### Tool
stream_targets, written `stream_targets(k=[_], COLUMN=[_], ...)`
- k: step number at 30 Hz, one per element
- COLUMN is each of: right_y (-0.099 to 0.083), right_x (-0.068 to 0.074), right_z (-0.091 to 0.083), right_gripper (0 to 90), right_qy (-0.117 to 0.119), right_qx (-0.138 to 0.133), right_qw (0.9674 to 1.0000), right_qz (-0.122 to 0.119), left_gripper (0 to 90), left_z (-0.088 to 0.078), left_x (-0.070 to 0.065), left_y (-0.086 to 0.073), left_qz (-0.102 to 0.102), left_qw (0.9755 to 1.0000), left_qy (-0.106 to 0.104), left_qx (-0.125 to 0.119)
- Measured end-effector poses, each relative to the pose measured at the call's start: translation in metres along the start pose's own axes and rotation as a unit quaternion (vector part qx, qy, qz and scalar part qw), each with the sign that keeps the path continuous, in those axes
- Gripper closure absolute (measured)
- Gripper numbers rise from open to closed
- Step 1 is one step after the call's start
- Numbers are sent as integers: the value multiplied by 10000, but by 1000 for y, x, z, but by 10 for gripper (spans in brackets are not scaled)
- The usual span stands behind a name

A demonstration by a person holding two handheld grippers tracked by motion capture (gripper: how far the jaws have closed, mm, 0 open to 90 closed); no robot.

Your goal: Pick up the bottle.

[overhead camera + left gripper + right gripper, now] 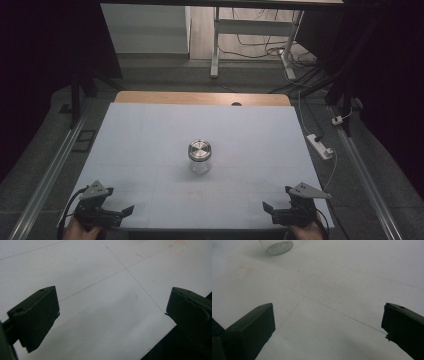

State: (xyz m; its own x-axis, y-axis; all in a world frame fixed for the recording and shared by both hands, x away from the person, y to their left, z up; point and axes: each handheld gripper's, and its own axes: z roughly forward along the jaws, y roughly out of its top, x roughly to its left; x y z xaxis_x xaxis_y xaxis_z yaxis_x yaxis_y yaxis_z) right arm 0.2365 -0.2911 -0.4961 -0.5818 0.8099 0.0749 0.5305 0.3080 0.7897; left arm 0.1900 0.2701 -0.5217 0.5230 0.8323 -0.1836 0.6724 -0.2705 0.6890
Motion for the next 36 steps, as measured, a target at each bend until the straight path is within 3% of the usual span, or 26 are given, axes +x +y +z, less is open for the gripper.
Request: stream_targets(k=[13,28,36], right_y=[0,1,1], right_x=[0,-1,-2], right_z=[1,2,2], right_gripper=[0,0,0], right_qy=[42,133,150], right_qx=[40,70,87], right_qw=[10000,9999,9998], right_qz=[7,26,51], left_gripper=[0,0,0], left_z=[-1,6,16], left_x=[-2,-9,-10], left_y=[5,16,25], left_qz=[112,336,638], left_qw=[9998,9989,9965], left_qy=[-32,-257,-468], left_qx=[-134,-209,-278])
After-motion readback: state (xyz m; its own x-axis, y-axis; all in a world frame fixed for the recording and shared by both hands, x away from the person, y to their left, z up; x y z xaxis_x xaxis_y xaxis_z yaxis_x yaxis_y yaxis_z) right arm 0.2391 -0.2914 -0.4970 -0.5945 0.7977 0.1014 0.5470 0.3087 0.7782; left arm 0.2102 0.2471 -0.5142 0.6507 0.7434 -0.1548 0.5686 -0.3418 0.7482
